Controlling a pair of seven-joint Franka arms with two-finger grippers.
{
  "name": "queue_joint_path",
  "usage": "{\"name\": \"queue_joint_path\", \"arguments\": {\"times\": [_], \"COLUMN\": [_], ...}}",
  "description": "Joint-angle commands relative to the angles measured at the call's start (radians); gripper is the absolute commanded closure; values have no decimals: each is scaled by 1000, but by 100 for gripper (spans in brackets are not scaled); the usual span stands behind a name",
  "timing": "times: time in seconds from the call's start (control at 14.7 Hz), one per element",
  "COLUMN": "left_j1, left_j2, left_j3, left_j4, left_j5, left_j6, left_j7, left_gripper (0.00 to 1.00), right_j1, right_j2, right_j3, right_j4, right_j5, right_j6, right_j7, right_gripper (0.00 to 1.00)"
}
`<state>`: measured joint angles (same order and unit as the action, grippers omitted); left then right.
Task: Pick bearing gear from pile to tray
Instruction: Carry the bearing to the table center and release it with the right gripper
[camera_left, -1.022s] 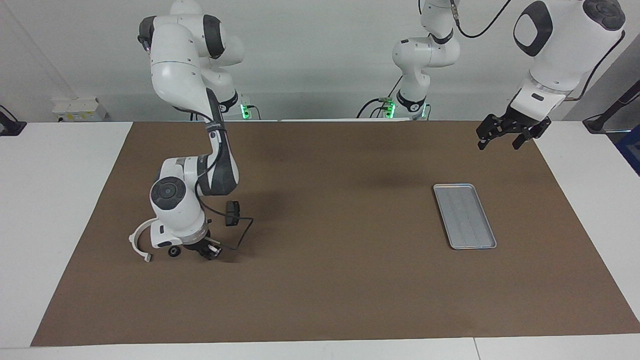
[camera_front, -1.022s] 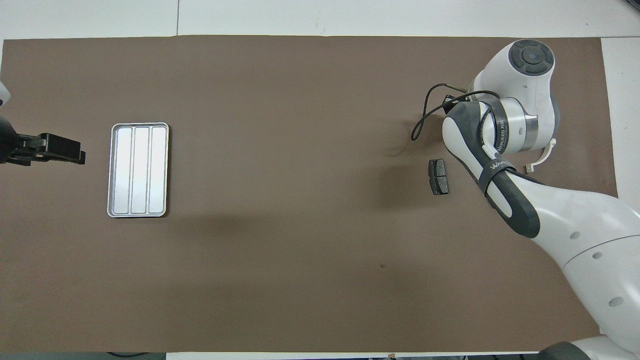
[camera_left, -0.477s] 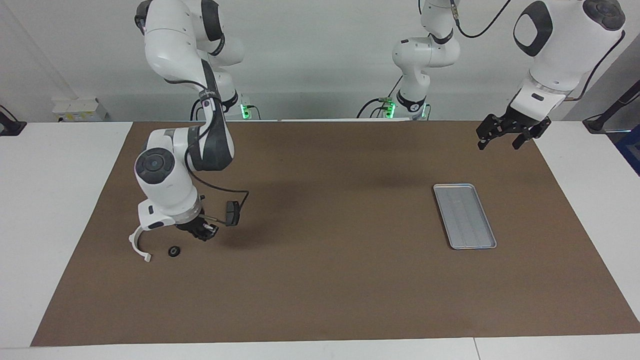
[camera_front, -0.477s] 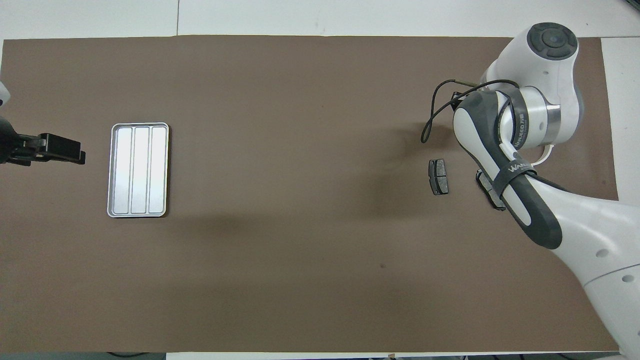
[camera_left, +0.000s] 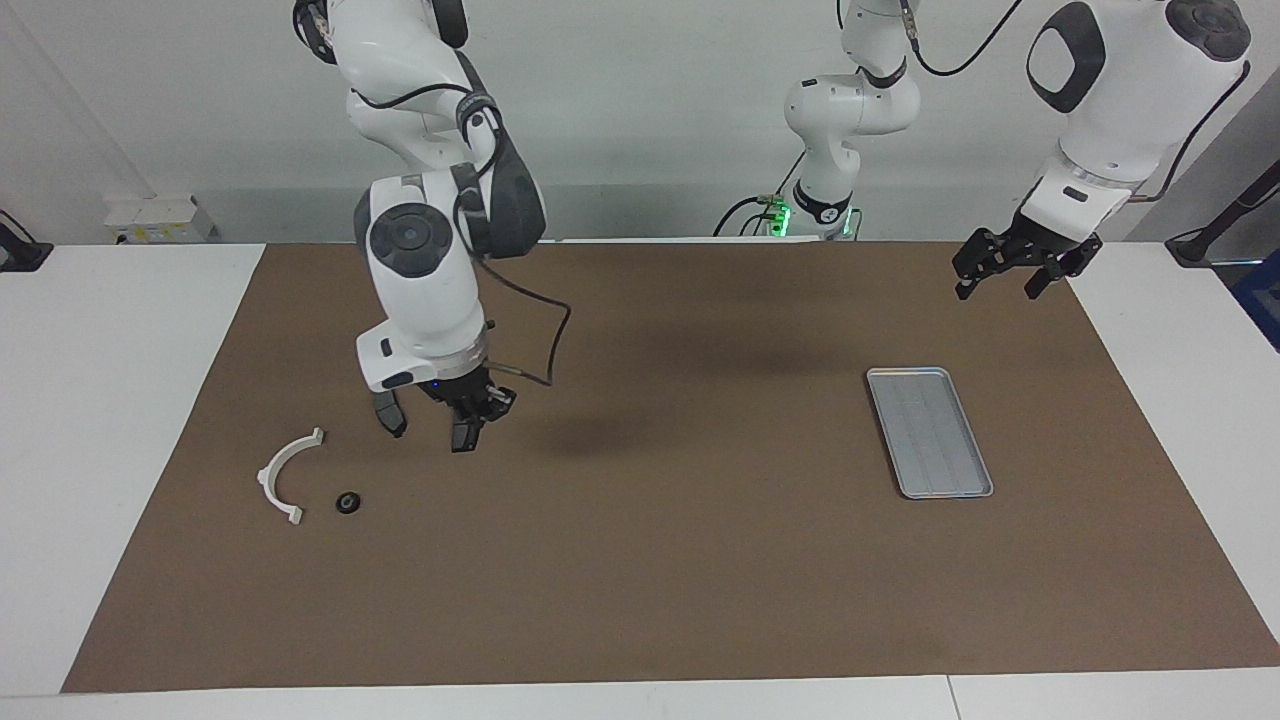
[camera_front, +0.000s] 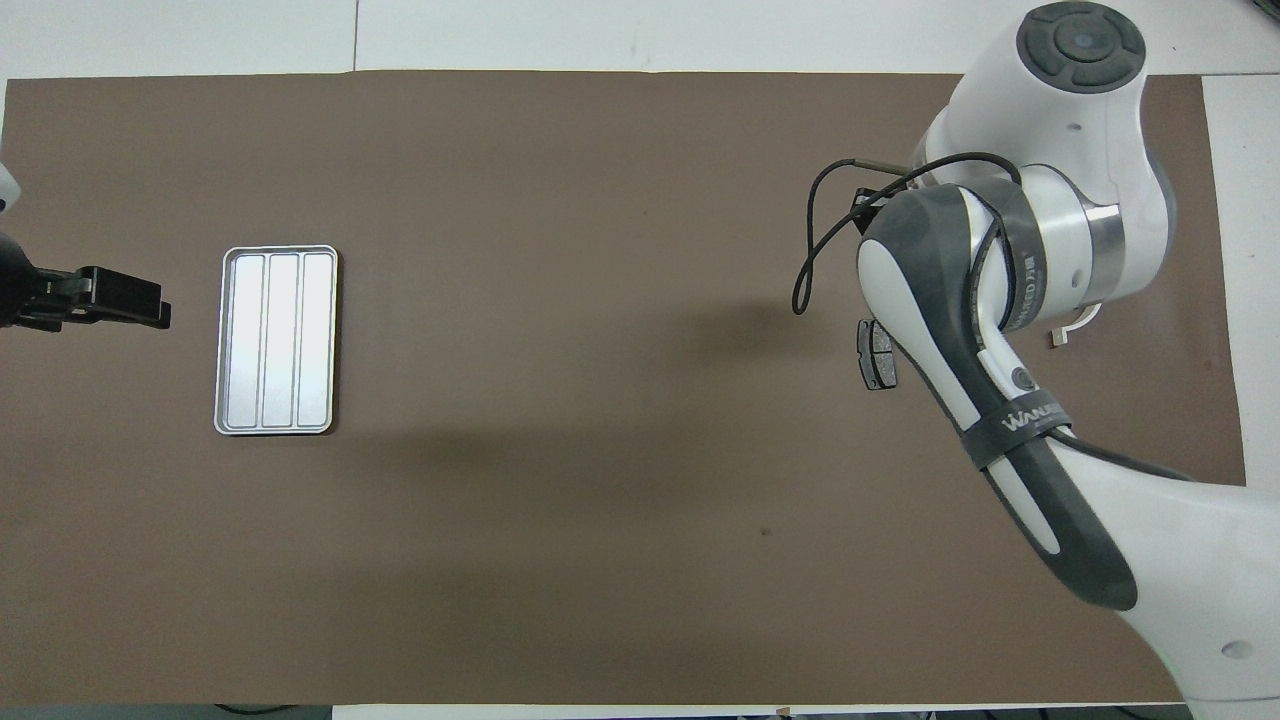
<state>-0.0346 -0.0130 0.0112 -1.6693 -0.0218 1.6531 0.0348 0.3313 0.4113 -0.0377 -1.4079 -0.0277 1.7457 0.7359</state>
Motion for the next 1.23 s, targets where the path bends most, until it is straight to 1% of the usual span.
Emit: {"name": "queue_joint_path", "arguments": {"times": [0.0, 0.14, 0.2, 0.34, 0.48, 0.75, 0.95, 1.16], "left_j1": [-1, -1, -1, -2, -1, 15, 39, 57], "left_j2": [-15, -15, -16, -15, -15, -15, -15, -39], "left_j3": [4, 4, 4, 1, 1, 10, 13, 13], "left_j4": [-14, -14, -15, -15, -17, -17, -24, -90], "left_j5": [-15, -15, -15, -15, -15, -9, -7, -6], "left_j6": [5, 2, -13, 5, 5, 60, 88, 164], "left_j7": [10, 10, 11, 7, 4, 16, 16, 13], "left_gripper": [0, 0, 0, 0, 0, 0, 0, 0], "right_j1": [57, 93, 109, 152, 178, 221, 274, 316], "right_j2": [12, 14, 14, 26, 46, 95, 138, 178], "right_j3": [1, 2, 2, 1, 2, 2, 2, 2], "right_j4": [26, 26, 26, 26, 27, 52, 52, 47], "right_j5": [46, 77, 75, 72, 71, 57, 55, 55], "right_j6": [-9, 8, 27, 40, 86, 107, 178, 242], "right_j7": [138, 224, 253, 296, 332, 330, 306, 278], "right_gripper": [100, 100, 100, 100, 100, 100, 100, 100]}}
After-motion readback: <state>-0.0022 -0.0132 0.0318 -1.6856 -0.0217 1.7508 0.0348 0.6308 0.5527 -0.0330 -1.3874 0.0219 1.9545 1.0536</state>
